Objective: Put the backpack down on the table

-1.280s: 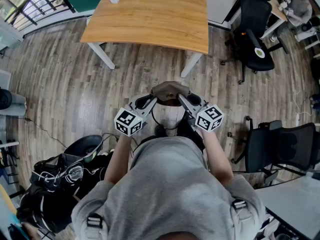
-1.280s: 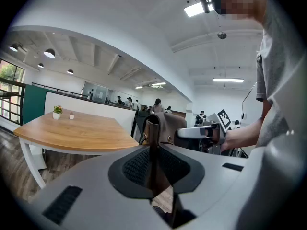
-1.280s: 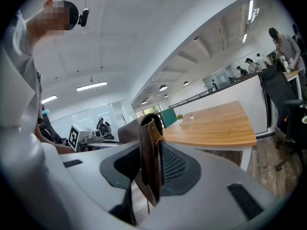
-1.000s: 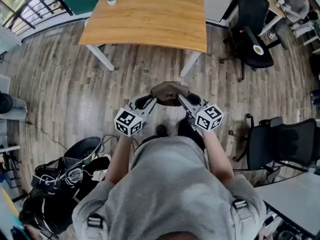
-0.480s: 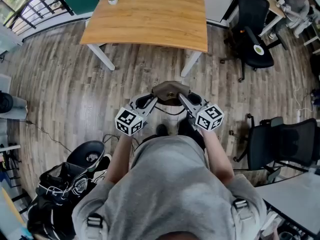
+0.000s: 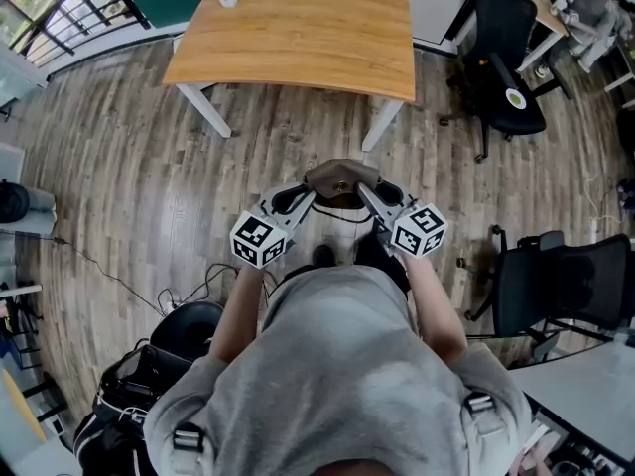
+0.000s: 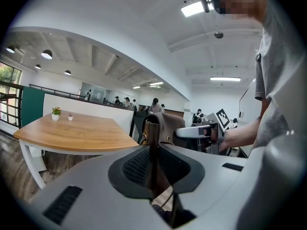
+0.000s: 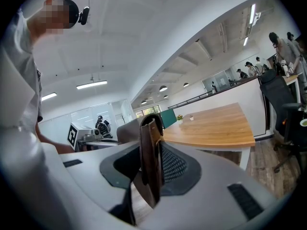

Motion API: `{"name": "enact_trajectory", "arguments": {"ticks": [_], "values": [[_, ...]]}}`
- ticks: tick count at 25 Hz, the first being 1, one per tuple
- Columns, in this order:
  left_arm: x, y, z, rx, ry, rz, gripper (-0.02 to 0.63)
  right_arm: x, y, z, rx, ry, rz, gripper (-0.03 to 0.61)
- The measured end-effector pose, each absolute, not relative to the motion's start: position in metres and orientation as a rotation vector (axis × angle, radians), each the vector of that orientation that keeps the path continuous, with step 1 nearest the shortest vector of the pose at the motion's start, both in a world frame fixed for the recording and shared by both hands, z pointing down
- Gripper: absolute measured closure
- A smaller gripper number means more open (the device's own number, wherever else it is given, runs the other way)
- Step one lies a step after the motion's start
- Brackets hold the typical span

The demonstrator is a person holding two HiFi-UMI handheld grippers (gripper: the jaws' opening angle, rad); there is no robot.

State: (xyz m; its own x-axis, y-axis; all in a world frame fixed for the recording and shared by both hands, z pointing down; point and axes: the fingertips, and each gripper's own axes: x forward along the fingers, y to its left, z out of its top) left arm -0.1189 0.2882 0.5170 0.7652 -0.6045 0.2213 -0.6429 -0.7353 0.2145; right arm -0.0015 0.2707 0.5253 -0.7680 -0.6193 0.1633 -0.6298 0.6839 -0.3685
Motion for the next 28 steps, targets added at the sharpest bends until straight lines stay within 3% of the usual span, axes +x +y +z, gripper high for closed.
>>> {"name": "enact_trajectory", "arguments": {"ticks": [28], "values": [[-0.103, 0.265, 0.523, 2.678, -0.997, 0.224, 0.543, 0.015, 0.247, 0.535, 1.026, -2.876, 0.662, 0.469]]}}
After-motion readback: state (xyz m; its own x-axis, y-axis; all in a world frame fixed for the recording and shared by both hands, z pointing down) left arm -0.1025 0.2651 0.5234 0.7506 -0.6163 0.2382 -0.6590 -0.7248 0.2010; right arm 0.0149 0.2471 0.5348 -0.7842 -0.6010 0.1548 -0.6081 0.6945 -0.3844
